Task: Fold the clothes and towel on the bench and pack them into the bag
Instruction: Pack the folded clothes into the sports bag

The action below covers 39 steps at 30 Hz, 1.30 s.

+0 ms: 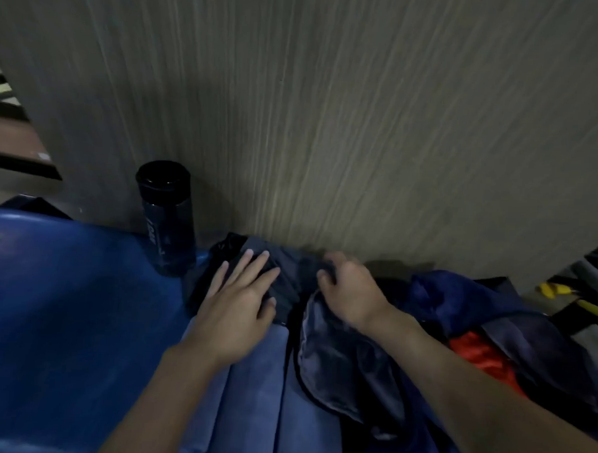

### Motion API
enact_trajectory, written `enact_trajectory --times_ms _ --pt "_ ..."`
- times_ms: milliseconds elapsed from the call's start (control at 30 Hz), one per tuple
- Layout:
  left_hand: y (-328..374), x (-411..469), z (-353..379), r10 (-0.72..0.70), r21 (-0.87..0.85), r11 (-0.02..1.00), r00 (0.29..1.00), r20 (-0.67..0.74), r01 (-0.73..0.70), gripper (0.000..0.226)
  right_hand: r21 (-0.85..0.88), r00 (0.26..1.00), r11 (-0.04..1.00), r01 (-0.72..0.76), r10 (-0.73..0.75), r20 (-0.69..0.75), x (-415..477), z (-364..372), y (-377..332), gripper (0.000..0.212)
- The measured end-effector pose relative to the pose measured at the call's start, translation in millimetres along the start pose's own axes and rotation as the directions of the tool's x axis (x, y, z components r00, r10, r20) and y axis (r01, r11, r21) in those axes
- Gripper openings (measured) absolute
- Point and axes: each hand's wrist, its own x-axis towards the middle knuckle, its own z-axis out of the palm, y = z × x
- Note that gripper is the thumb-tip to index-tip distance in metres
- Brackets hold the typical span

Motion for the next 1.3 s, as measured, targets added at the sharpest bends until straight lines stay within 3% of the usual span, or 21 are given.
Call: enact_trajectory --times_ms 167,367,500,633,733,967,1067,1167,1300 --pt "-13 5 10 -0.088 0.044 0.995 0.992 0.092 0.084 0.054 0.071 0.931 0.929 -0.364 0.366 -0.017 32 10 16 0.038" --pt "-19 5 11 -0.106 0.031 0.994 0.993 0.055 0.104 0.053 0.053 0.887 0.887 -0.458 0.460 -0.029 38 23 23 0.048" --pt "-18 2 11 -0.108 0.018 0.994 0.992 0.062 0.107 0.054 0.103 0.849 0.845 -0.525 0.528 -0.012 38 19 21 0.067" --pt "-18 1 13 -0.104 0.019 0.995 0.993 0.058 0.103 0.056 0.148 0.868 0.871 -0.469 0.485 -0.107 35 15 25 0.024" --pt "-18 1 15 -0.103 0.027 0.994 0.993 0.055 0.101 0.057 0.234 0.906 0.899 -0.370 0.405 -0.122 33 12 24 0.012" --pt "-18 0 15 -0.130 0.054 0.990 0.990 0.062 0.127 0.053 0.096 0.986 0.988 -0.118 0.128 -0.108 46 -14 0 0.015" --pt "-19 0 17 -0.140 0.101 0.986 0.988 0.067 0.133 0.051 0.123 0.990 0.991 -0.061 0.076 -0.122 52 -22 -17 0.042" --pt "-18 2 18 -0.143 0.101 0.986 0.987 0.072 0.136 0.052 0.208 0.985 0.968 -0.142 0.159 -0.071 49 -21 -26 0.062" --pt "-18 4 18 -0.152 0.113 0.983 0.984 0.087 0.142 0.053 0.317 0.959 0.905 -0.282 0.275 0.069 44 -13 -22 0.052"
